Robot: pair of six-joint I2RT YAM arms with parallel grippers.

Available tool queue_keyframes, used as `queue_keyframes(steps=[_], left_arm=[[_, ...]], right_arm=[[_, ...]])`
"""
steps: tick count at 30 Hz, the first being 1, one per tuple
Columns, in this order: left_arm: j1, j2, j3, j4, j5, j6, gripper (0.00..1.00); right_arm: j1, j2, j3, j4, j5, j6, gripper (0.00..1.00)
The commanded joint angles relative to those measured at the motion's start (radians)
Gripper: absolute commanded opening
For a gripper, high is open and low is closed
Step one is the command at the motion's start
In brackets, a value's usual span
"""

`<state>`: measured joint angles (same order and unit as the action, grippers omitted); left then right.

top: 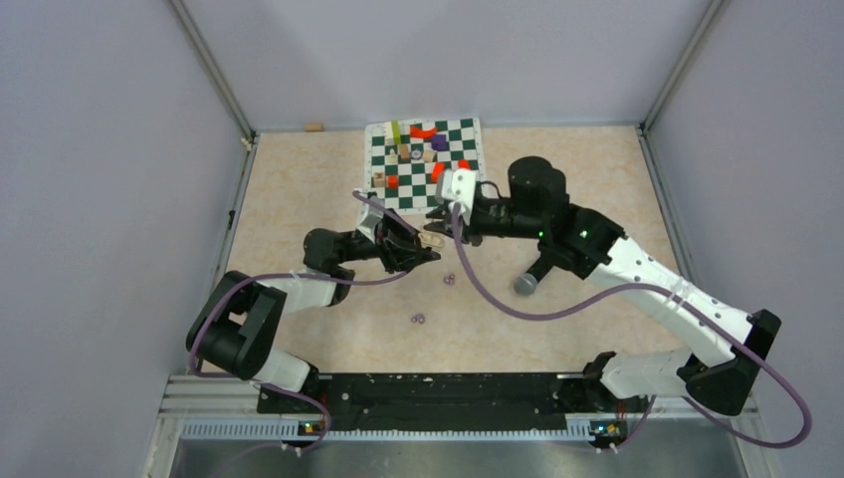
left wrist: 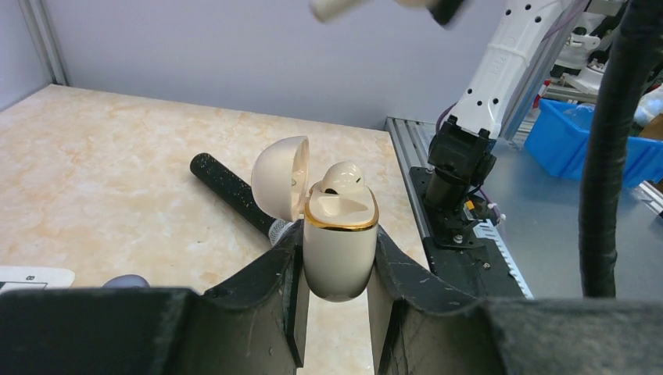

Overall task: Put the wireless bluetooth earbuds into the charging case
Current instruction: Pick up the left earbud from the left side groove of the charging case, then insert the left earbud into the left side groove of the charging case.

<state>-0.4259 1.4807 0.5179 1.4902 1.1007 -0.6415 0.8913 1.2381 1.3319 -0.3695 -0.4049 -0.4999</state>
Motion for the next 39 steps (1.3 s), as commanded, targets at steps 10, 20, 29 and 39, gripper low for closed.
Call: queue_keyframes(steps=[10,20,29,39], left_arm=[[-0.002,-0.044,0.067,0.095,-0.009,0.112,0.0],[-0.006,0.012,0.124,0.108,-0.077,0.154,0.0],[-0.017,-0.038,0.067,0.127,-0.121,0.145,0.0],[-0.041,-0.027,0.065,0.127,-0.126,0.124,0.0]], right_arm=[[-0.304,0.037,-0.04,0.445,-0.513,0.708,0.16],[-0.364,0.048,-0.187,0.885,-0.636,1.097,0.15],[-0.365,0.027,-0.345,1.099,-0.543,1.258,0.12],[-0.341,0.064,-0.372,1.148,-0.478,1.31,0.12]])
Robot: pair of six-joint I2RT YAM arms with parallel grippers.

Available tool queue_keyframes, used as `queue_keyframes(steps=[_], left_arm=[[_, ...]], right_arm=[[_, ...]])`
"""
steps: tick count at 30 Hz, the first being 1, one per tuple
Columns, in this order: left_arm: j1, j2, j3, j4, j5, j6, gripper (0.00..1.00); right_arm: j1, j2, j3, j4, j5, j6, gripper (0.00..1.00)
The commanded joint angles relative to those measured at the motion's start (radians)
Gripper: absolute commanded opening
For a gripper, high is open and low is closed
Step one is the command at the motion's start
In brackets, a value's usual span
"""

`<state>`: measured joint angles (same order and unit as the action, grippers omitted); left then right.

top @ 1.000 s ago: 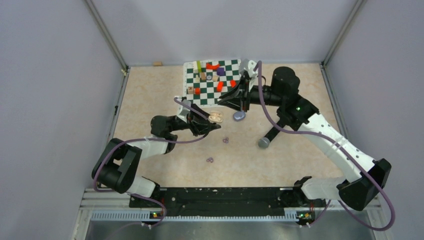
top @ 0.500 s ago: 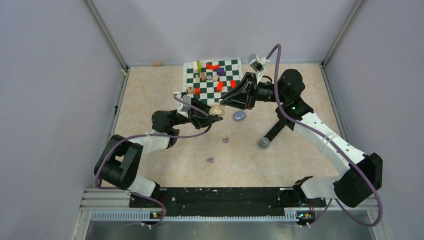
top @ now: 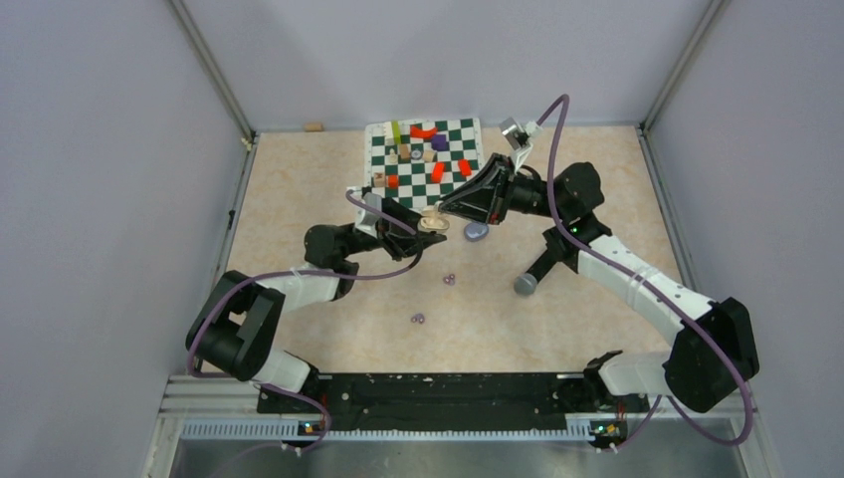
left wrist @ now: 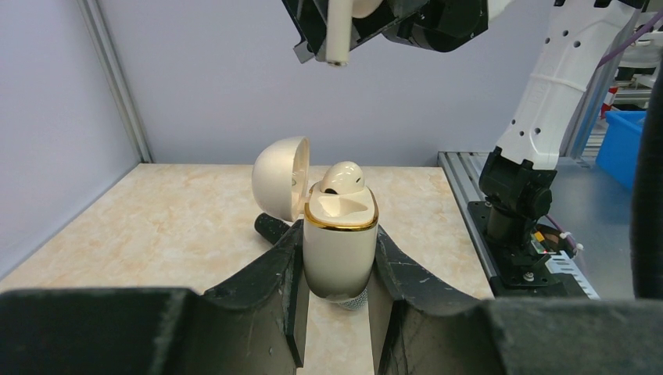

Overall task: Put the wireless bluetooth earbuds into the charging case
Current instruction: Insert the left earbud into the left side groove of the charging case.

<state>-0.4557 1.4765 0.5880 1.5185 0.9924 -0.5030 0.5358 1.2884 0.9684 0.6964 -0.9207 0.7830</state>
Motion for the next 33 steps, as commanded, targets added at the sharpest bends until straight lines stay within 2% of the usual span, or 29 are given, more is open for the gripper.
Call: queue_keyframes(steps=[1,22,33], left_arm=[[-0.012,-0.023,-0.004,0.099,-0.017,-0.019,0.0],[-0.011,-0.03,0.008,0.101,-0.048,-0.088,0.0],[-0.014,-0.036,0.008,0.101,-0.035,-0.103,0.0]], right_arm=[[0.018,0.02,-0.009,0.079,0.041,0.025,0.12],[0.067,0.024,-0.029,-0.061,0.075,-0.109,0.12],[0.069,0.059,-0.025,-0.045,0.11,-0.096,0.12]])
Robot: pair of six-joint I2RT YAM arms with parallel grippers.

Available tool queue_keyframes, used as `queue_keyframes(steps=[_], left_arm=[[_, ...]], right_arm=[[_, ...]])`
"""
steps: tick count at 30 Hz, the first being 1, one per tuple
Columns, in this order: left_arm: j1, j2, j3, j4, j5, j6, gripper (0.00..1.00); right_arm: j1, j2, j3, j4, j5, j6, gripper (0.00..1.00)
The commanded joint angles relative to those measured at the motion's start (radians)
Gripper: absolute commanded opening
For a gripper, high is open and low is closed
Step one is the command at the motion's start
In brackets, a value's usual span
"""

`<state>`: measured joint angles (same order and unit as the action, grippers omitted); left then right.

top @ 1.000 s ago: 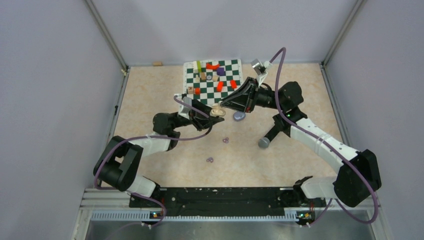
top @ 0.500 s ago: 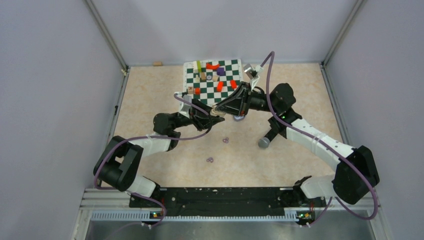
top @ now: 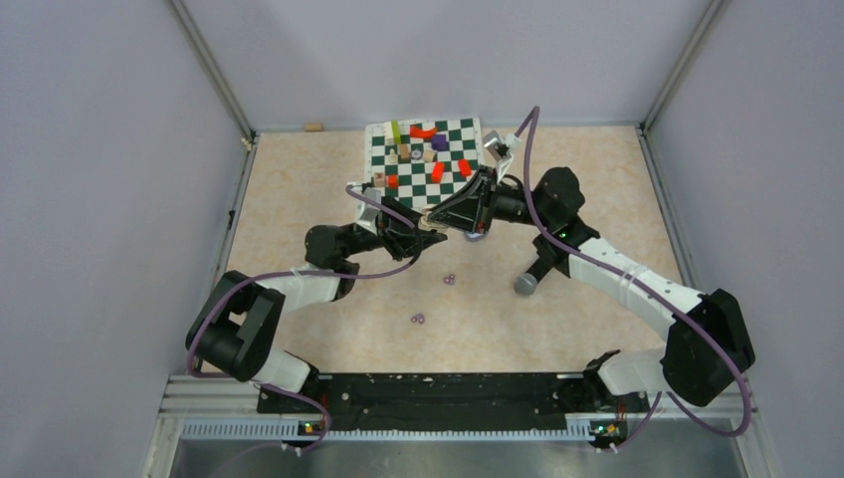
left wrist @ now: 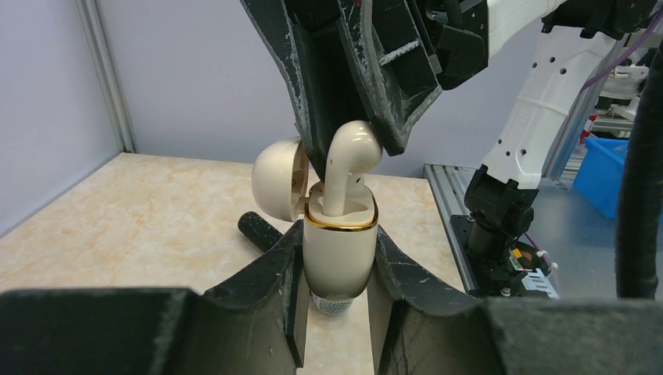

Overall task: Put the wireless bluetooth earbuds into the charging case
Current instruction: Insert the left earbud into the left side groove of the charging case.

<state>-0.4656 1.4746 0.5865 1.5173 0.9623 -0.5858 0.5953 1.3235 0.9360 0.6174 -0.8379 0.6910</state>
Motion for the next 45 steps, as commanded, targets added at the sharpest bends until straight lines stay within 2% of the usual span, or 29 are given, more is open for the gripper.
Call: queue_keyframes(steps=[1,11,17,21,29,39,42,45], left_arm=[[-0.003,-0.034,0.011,0.103,-0.006,-0.021,0.0],[-0.004,-0.04,0.012,0.102,-0.002,-0.028,0.0],[-0.002,-0.049,0.015,0.102,0.007,-0.035,0.0],[-0.004,-0.05,0.019,0.103,0.011,-0.042,0.0],[-0.003,-0.045,0.021,0.102,0.02,-0.048,0.0],[-0.003,-0.049,0.025,0.103,0.042,-0.053,0.0],[-0.003,-0.05,0.025,0.102,0.05,-0.053,0.0],[-0.009,-0.05,0.024,0.101,0.065,-0.055,0.0]], right_arm=[[0.009,0.027,0.007,0.035,0.028,0.0,0.12],[0.022,0.018,0.009,0.005,0.027,-0.026,0.14],[0.021,-0.001,0.043,-0.061,0.017,-0.078,0.26],[0.021,0.0,0.063,-0.086,0.009,-0.09,0.3],[0.021,-0.003,0.138,-0.129,-0.038,-0.096,0.33],[0.003,-0.056,0.247,-0.2,-0.183,-0.117,0.33],[-0.032,-0.093,0.223,-0.236,-0.124,-0.179,0.33],[-0.043,-0.117,0.206,-0.393,0.065,-0.355,0.34]])
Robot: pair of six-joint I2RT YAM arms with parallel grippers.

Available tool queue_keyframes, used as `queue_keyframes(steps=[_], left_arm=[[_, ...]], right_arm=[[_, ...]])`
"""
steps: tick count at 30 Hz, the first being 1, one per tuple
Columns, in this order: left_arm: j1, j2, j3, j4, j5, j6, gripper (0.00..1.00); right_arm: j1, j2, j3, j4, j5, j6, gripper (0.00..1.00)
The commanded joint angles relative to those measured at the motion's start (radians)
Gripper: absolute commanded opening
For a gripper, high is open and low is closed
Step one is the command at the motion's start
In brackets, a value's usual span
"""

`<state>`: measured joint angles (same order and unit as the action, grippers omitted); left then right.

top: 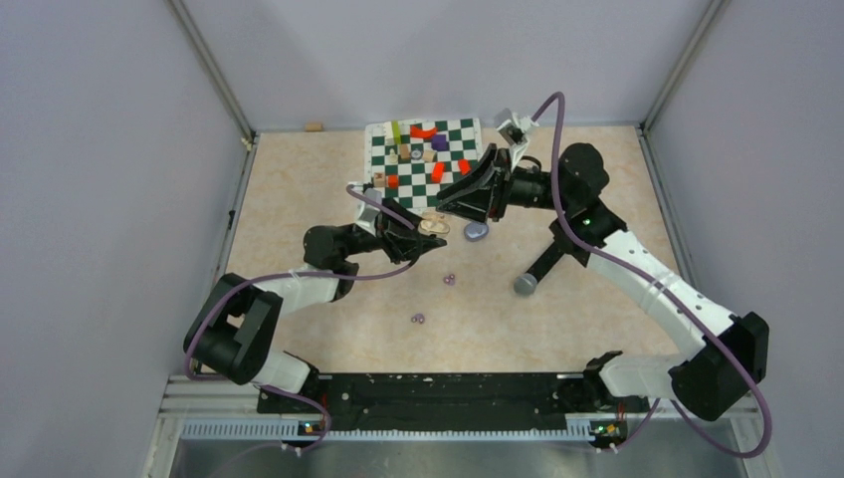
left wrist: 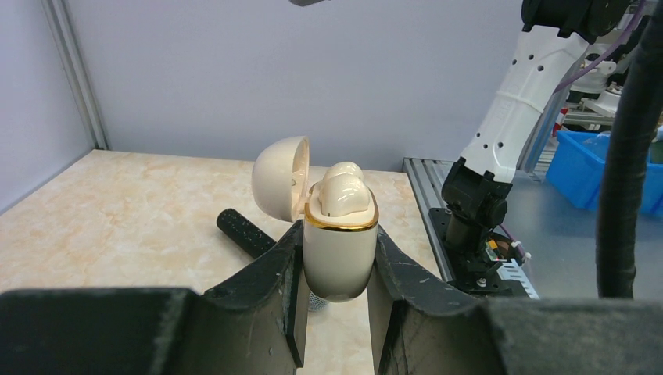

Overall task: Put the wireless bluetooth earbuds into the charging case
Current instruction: Insert the left earbud into the left side groove of the charging case, then close the charging case with the earbuds inside, then place the charging case with the earbuds at the center of the board.

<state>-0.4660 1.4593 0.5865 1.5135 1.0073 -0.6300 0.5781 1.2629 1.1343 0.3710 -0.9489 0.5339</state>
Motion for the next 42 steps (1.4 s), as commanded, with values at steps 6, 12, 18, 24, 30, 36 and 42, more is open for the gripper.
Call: queue_keyframes(steps=[6,12,18,24,30,36,42], left_arm=[[-0.03,-0.026,0.03,0.104,0.052,-0.016,0.0],[-0.033,-0.019,0.032,0.105,0.051,-0.023,0.0],[-0.03,-0.019,0.027,0.106,0.038,-0.018,0.0],[-0.023,-0.009,0.021,0.105,0.006,-0.005,0.0],[-0.014,0.006,0.02,0.028,-0.056,0.015,0.0],[0.033,0.043,0.033,-0.346,-0.238,0.078,0.0],[0.091,0.174,0.132,-0.684,-0.372,0.039,0.0]], right_arm=[[-0.026,-0.028,-0.039,-0.208,0.467,-0.34,0.36],[0.021,-0.011,-0.031,-0.26,0.496,-0.458,0.35],[0.094,-0.022,0.021,-0.453,0.374,-0.663,0.33],[0.087,-0.097,0.182,-0.62,0.163,-0.747,0.33],[0.065,-0.101,0.286,-0.683,0.136,-0.729,0.37],[0.034,-0.121,0.127,-0.572,0.481,-0.775,0.56],[-0.071,-0.16,-0.062,-0.418,0.501,-0.766,0.64]])
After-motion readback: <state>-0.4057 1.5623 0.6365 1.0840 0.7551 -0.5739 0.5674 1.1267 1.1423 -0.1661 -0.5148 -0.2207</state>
